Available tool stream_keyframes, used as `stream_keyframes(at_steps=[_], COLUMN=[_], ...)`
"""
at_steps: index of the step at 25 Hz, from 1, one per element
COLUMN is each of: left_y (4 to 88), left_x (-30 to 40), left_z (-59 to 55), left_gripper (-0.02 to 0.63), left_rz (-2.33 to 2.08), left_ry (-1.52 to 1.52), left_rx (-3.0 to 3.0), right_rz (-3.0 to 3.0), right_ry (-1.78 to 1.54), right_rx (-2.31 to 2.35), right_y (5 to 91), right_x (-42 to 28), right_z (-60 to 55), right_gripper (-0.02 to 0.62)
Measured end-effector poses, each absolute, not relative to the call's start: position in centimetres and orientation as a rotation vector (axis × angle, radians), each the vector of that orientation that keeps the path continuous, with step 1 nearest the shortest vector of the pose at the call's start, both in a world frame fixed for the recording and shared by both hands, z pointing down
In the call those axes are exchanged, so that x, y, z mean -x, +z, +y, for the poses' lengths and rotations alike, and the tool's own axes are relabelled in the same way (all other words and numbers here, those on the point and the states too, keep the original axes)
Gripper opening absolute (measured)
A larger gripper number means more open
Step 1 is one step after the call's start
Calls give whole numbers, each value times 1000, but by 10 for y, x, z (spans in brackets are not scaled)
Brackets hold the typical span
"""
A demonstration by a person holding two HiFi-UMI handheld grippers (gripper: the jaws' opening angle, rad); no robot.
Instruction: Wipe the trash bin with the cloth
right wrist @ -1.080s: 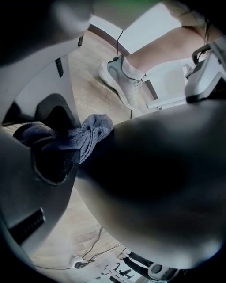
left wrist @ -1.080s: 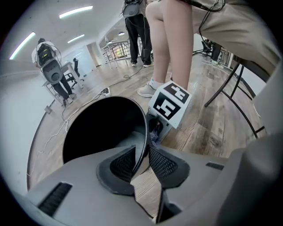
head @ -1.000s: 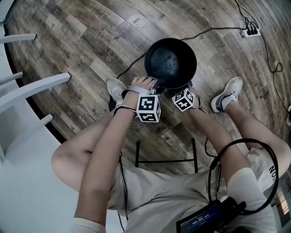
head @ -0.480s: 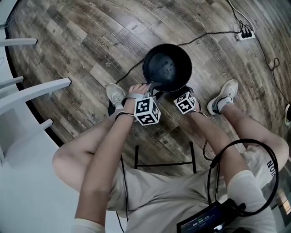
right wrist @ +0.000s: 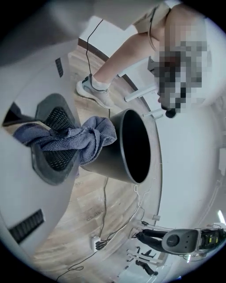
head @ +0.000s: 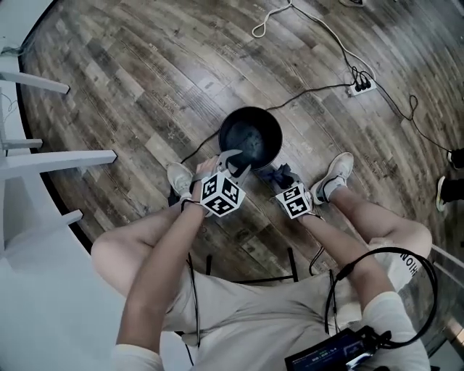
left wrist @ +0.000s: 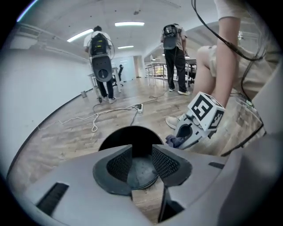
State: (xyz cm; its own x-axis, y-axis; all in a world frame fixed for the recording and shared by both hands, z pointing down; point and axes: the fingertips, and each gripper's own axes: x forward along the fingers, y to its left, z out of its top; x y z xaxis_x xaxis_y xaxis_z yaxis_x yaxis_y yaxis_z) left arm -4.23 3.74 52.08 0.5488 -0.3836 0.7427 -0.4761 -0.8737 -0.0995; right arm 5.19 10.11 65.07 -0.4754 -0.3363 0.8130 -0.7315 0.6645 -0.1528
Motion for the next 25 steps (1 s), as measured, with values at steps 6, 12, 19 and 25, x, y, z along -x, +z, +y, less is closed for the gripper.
stream_keyframes(at_steps=[6,12,19,25], left_y=[447,372,287,249], left_x=[33,26,31,41], left_z=[42,47,36,21], left_gripper=[144,141,137,137], left_rz=[-889,-966,-1081,-1166], left_ry=[1030,884,683,573], left_rx=[-2636,-2656,-2691,-2794], right_rz=[-2236,-2359,-2495,-2591], right_ry=[519,503,422,152], right_rx=[-859,-1033,-1278,-1295], right_y=[552,441,318,247], right_x=[-55,-74,-92,-89], right_z=[83,52,14,7], right_gripper=[78,78,78,78])
